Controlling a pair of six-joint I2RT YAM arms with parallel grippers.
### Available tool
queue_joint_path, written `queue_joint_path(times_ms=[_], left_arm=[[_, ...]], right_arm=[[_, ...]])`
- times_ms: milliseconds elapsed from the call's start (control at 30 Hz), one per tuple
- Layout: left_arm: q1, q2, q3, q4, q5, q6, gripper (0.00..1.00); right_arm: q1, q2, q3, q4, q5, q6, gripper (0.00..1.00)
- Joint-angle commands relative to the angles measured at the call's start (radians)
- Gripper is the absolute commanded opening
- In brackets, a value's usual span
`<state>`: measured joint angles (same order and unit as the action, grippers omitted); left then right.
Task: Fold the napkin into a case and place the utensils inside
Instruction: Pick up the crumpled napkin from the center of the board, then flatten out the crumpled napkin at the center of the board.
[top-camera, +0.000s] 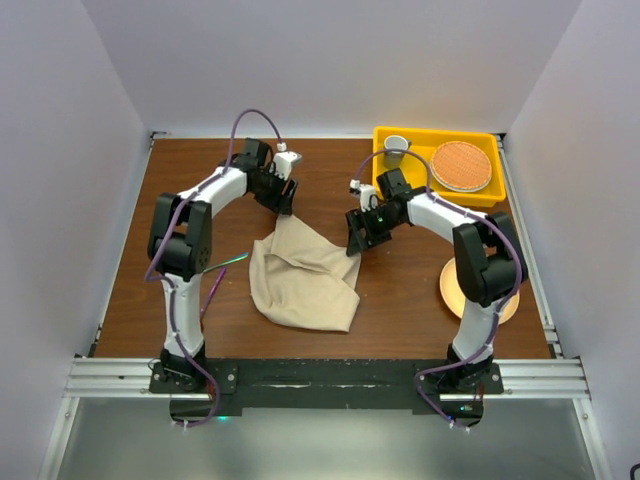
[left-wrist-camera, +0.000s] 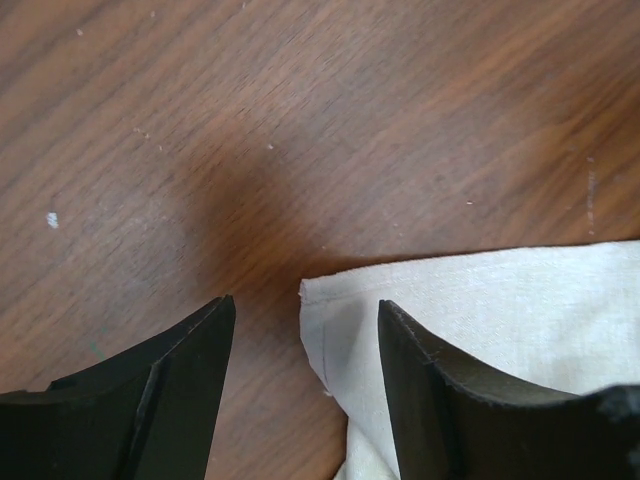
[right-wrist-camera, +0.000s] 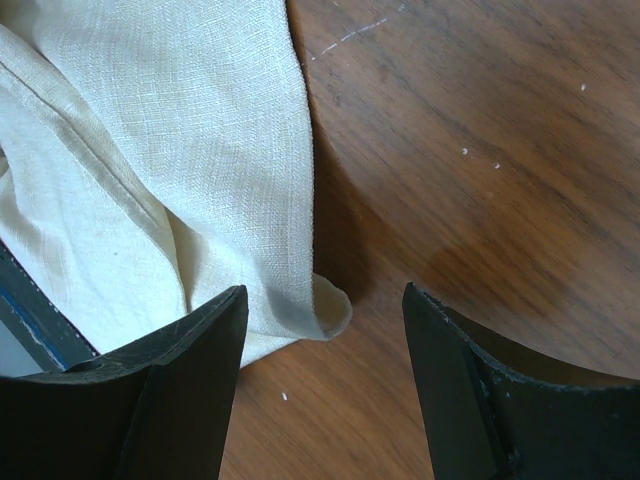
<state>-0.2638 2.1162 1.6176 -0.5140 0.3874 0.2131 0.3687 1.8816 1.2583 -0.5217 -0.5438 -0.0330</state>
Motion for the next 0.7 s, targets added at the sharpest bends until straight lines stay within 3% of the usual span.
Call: queue_joint_path(times_ms=[0, 67, 100, 167, 200, 267, 333, 433, 667], left_arm=[[0.009, 0.025, 0.045, 0.022, -0.009, -0.034, 0.63], [0.009, 0.034, 0.041, 0.022, 0.016, -0.031, 0.60], [0.009, 0.039, 0.041, 0.016, 0.056, -0.029, 0.54], [0.009, 0.044, 0.045, -0.003, 0.093, -0.021, 0.37], [0.009, 0.041, 0.047, -0.026, 0.147, -0.011, 0.17], [0.009, 0.007, 0.042, -0.040, 0.212, 0.000, 0.01], [0.008, -0.085, -0.005, -0.012, 0.294, -0.001, 0.00], [0.008, -0.220, -0.041, 0.025, 0.350, -0.026, 0.00], [0.006, -0.468, -0.002, -0.078, 0.473, -0.027, 0.00]], right_arm=[[0.012, 0.008, 0.006, 0.035, -0.027, 0.018, 0.68], [0.013, 0.020, 0.003, 0.032, -0.021, 0.016, 0.67], [0.013, 0.025, 0.004, 0.028, -0.019, 0.016, 0.65], [0.013, 0.030, 0.010, 0.017, -0.027, 0.015, 0.54], [0.013, 0.030, 0.015, 0.008, -0.033, 0.009, 0.48], [0.013, 0.016, 0.035, -0.012, -0.028, -0.001, 0.22], [0.009, -0.007, 0.061, -0.064, -0.018, -0.034, 0.00], [-0.014, -0.102, 0.085, -0.116, -0.001, -0.077, 0.00], [-0.129, -0.357, 0.208, -0.322, 0.067, -0.226, 0.00]])
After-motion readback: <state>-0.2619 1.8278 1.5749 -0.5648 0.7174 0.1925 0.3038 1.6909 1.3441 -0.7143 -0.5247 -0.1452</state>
